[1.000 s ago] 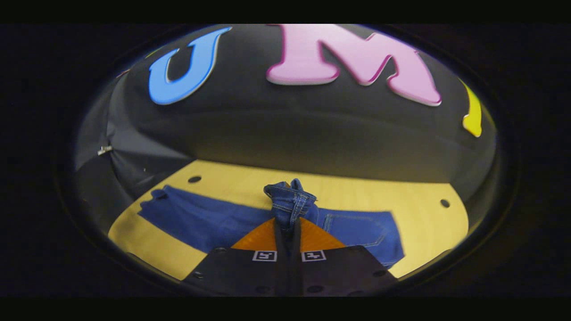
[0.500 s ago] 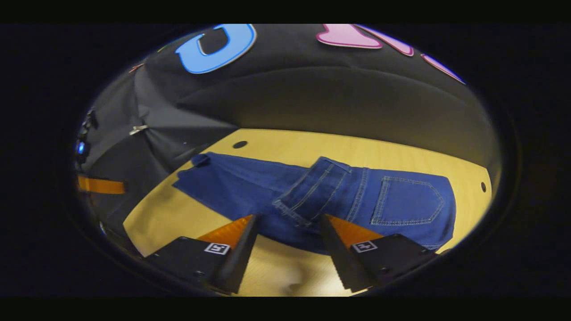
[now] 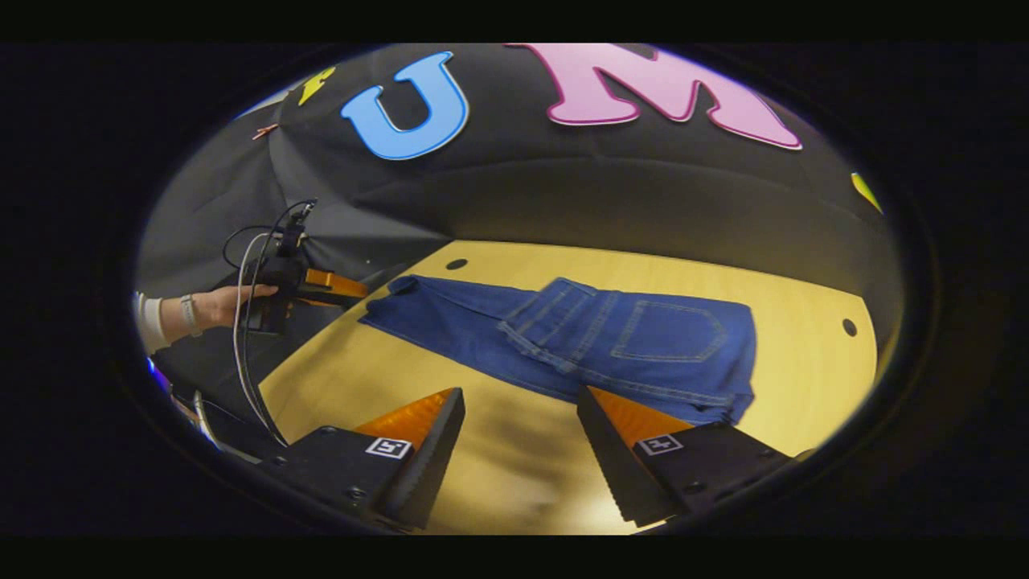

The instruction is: Grasp the waist and the cuffs of the jeans and fold them to make the two legs overlap; first hold the waist and fold one-third of the jeans toward the cuffs, then hold the cuffs and fold the remaining one-third in the same direction to finish folding.

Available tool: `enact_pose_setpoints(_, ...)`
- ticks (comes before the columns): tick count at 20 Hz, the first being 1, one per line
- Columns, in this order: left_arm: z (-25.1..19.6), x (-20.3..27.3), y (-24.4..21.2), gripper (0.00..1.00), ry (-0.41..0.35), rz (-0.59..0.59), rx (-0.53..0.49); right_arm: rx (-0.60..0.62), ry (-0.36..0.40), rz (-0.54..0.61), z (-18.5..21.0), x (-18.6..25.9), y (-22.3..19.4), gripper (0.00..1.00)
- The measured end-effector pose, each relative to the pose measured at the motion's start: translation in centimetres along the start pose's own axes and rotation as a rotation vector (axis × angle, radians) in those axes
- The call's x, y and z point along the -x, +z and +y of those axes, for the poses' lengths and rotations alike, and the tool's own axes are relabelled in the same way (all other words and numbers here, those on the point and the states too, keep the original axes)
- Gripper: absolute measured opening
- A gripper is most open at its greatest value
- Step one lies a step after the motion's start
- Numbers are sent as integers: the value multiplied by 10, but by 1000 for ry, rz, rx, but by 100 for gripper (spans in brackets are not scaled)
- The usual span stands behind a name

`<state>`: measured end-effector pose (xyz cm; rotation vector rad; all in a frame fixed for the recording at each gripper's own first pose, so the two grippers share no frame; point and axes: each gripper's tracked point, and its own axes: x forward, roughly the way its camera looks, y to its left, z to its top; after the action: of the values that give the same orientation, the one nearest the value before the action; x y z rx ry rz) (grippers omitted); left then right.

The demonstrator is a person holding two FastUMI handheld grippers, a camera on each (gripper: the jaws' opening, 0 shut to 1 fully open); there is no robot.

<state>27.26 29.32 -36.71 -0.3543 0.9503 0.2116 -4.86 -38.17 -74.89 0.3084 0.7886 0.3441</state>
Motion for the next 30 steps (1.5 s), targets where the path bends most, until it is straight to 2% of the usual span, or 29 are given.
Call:
enact_pose_setpoints(1,7,-5,1,92,23,3,2,-10,-14,0,-9,5,1,86)
enact_pose_setpoints(2,11,-9,-1,96,48,17,2,-21,-29,-8,-18,9,5,86)
enact_pose_setpoints(8,27,-52,-30,96,156,136,-16,-33,-77,-33,-49,28,11,86)
enact_pose_setpoints(10,31,-53,-28,95,200,133,-56,-36,-79,-15,-51,30,1,86)
enact_pose_setpoints(12,32,-53,-32,96,220,160,-146,-46,-73,-3,-48,28,-6,86)
enact_pose_setpoints(14,27,-51,-33,95,220,165,-141,-59,-71,4,-45,30,-11,86)
enact_pose_setpoints(15,26,-54,-35,86,223,176,-140,-63,-68,3,-42,31,-10,86)
enact_pose_setpoints(16,20,-58,-36,85,182,167,-131,-61,-64,0,-40,34,-9,86)
enact_pose_setpoints(17,11,-63,-34,62,135,145,-103,-59,-60,2,-39,37,-9,86)
enact_pose_setpoints(19,6,-59,-29,17,128,114,-33,-58,-68,11,-43,44,-12,86)
enact_pose_setpoints(21,5,-58,-32,8,111,120,6,-57,-84,9,-49,52,-12,86)
enact_pose_setpoints(23,2,-55,-32,6,106,129,59,-68,-99,5,-56,58,-13,86)
enact_pose_setpoints(25,-20,-46,-13,6,42,64,118,-82,-104,7,-60,61,-16,86)
enact_pose_setpoints(29,-75,12,17,6,-85,-52,-10,-88,-93,19,-62,63,-19,86)
enact_pose_setpoints(30,-91,28,22,6,-123,-78,-15,-93,-79,21,-59,65,-20,86)
